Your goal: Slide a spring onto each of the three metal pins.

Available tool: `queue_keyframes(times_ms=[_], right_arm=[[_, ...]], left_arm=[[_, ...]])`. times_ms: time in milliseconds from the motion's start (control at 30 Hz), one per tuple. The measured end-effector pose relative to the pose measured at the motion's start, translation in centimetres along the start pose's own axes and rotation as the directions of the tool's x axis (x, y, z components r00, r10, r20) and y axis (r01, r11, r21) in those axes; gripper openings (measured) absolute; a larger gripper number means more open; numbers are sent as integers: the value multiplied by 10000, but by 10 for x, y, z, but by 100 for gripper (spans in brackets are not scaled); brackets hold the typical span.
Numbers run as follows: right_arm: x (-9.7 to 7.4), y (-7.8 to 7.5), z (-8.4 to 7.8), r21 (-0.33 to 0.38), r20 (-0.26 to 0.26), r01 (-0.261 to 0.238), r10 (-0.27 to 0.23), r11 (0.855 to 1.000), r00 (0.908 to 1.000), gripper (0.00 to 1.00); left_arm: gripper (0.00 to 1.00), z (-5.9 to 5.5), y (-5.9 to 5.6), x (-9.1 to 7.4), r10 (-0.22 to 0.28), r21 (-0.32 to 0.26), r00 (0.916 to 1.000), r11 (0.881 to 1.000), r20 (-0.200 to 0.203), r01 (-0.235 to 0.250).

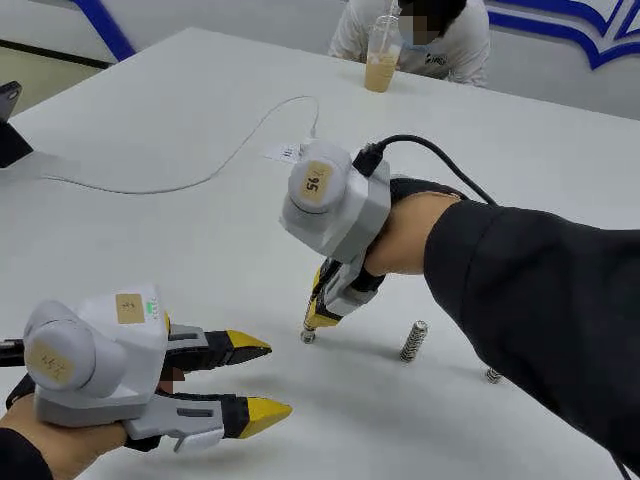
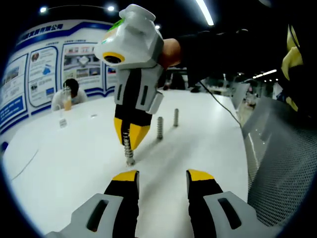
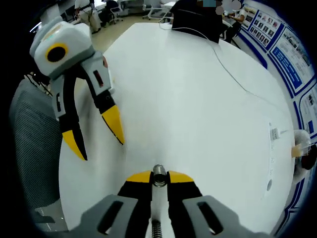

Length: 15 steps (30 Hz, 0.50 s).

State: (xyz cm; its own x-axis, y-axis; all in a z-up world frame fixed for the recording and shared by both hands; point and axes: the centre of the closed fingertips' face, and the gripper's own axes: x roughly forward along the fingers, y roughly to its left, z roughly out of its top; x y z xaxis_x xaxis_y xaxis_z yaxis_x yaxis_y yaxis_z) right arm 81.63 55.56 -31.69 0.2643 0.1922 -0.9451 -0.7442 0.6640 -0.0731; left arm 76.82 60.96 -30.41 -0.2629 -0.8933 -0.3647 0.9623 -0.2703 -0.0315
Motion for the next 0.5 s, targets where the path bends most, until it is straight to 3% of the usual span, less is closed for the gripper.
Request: queue_keyframes(times_ms=[500], right_arm=[[6, -1, -20, 377, -638, -119, 143, 9992, 9979, 12]], left_arm=[[39, 0, -1, 0, -39, 5, 10000, 10000, -5, 39]])
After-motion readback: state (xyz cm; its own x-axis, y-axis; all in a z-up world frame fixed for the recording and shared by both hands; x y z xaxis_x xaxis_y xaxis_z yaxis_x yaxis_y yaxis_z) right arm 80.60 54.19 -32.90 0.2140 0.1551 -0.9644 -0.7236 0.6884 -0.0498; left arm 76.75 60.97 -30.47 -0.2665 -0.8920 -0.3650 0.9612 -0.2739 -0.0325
